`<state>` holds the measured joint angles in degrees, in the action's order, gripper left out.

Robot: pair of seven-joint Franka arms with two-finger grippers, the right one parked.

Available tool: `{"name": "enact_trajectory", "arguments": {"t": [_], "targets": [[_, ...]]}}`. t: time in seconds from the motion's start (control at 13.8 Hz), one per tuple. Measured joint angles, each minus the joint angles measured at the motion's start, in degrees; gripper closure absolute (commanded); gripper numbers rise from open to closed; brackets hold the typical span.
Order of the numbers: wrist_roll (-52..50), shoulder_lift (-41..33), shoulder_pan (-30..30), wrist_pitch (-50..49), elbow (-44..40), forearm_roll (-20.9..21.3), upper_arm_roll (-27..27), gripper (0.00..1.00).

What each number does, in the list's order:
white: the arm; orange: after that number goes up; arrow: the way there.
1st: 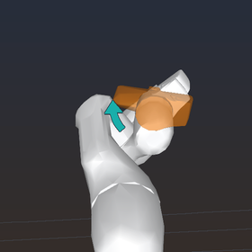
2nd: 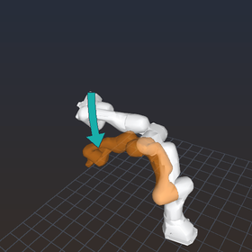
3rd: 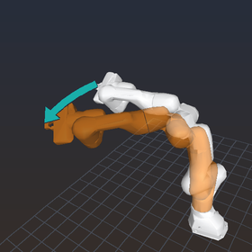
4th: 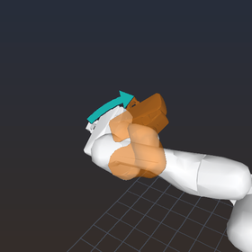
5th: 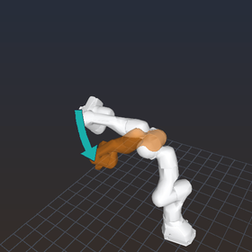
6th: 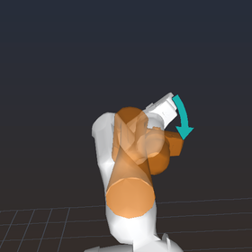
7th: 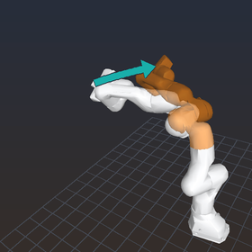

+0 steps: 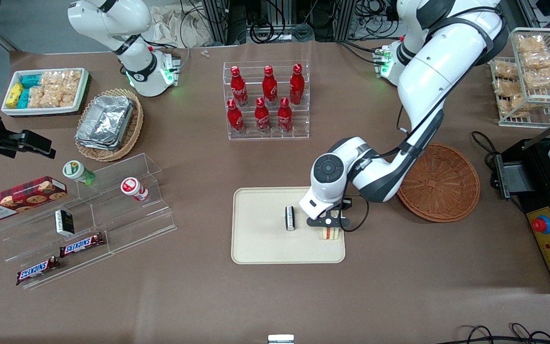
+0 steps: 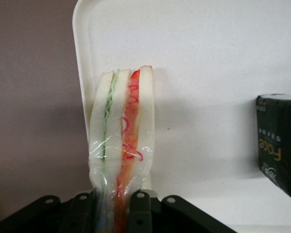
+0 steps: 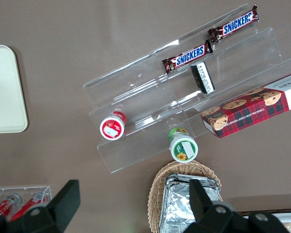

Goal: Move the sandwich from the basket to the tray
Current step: 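Lower the sandwich onto the tray beside the black packet, then open the left gripper and release the sandwich on the tray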

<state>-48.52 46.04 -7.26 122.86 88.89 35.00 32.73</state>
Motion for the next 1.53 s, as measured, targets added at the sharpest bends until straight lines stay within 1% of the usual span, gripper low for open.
{"name": "enact_trajectory", "arguments": {"t": [0.22, 0.95, 1.09, 1.31, 1.38, 1.45, 1.53], "targets": [[-0.2, 0.4, 0.3, 3.1, 0.0, 0.0, 0.0, 0.00], [-4.3, 1.2, 0.6, 6.3, -0.4, 0.0, 0.0, 0.00], [-4.9, 0.8, 0.6, 5.9, -0.8, 0.1, 0.1, 0.00], [-5.0, -2.1, 0.6, 1.3, -1.1, 0.0, 0.5, 0.00], [-5.2, -3.7, 0.6, 0.0, -1.1, -0.6, 0.7, 0.00], [-4.8, -5.7, 0.6, -1.6, -1.1, -2.1, 0.9, 0.00], [-3.1, -7.9, 0.6, -3.9, -1.1, -4.6, 1.1, 0.00]]}}
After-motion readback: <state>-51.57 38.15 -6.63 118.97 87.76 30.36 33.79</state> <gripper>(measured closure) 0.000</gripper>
